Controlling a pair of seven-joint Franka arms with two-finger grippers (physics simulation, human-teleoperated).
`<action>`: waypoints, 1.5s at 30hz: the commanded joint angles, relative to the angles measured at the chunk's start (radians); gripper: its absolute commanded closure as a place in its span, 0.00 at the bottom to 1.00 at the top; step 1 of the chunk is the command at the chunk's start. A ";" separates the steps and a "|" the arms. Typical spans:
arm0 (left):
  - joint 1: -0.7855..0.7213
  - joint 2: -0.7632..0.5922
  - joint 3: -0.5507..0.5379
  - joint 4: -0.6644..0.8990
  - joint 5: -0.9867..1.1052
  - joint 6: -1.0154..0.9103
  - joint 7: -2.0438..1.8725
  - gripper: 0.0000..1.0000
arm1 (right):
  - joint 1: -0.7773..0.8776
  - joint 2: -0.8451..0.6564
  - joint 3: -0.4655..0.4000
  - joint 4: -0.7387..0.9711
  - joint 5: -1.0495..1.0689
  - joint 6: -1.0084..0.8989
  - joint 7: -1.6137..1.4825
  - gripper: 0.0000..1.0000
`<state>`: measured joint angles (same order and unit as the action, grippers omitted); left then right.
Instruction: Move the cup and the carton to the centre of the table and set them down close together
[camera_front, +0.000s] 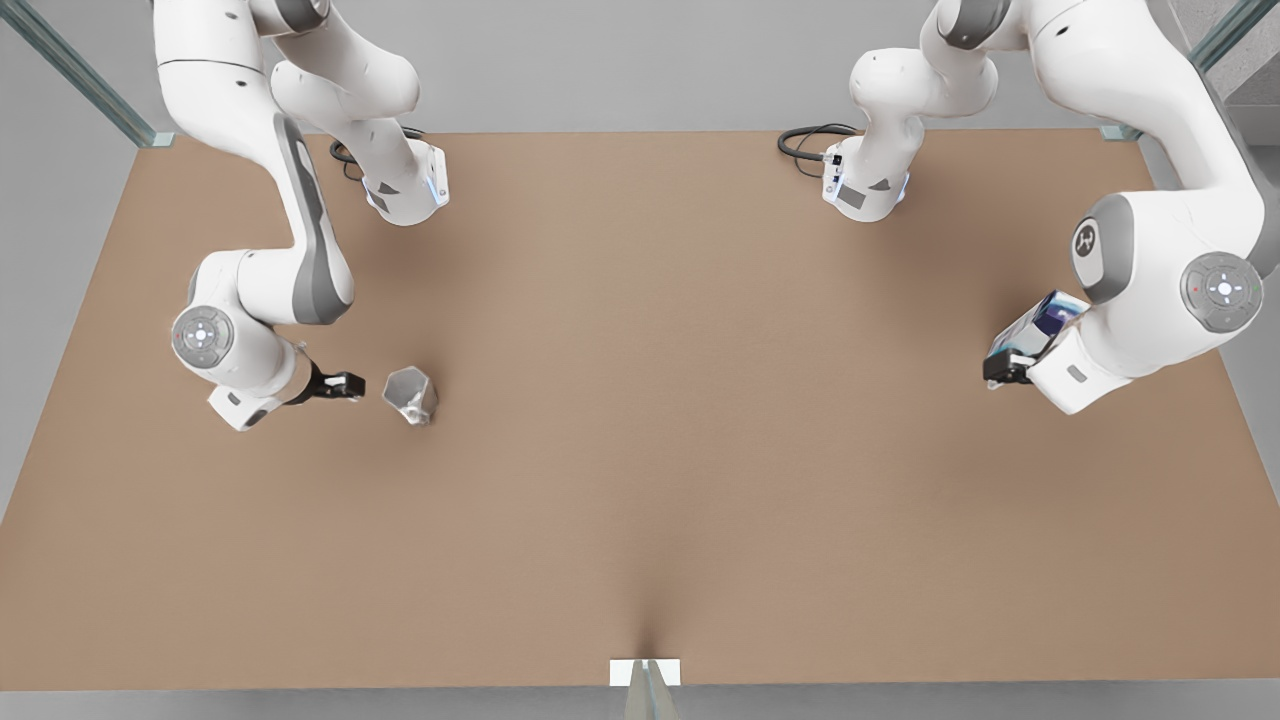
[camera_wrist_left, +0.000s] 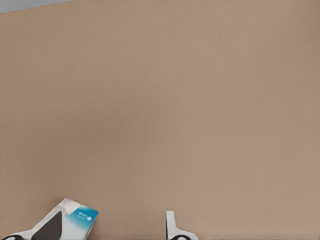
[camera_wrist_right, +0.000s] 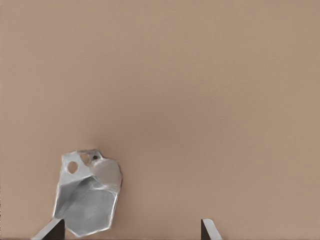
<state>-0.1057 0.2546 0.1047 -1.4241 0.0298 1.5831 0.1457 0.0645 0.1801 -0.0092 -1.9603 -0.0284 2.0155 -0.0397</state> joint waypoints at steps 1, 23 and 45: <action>0.000 0.000 0.000 -0.001 0.001 0.002 0.000 0.00 | -0.005 0.002 0.000 -0.008 0.002 0.009 -0.028 0.00; 0.000 0.023 0.000 -0.021 0.004 0.005 0.000 0.00 | -0.092 0.059 0.141 -0.290 0.021 0.362 -0.069 0.00; 0.000 0.026 0.000 -0.021 0.004 0.005 0.000 0.00 | -0.089 0.098 0.138 -0.332 0.021 0.425 0.006 0.79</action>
<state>-0.1058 0.2808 0.1043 -1.4454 0.0336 1.5868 0.1457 -0.0211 0.2777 0.1288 -2.2909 -0.0076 2.4347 -0.0149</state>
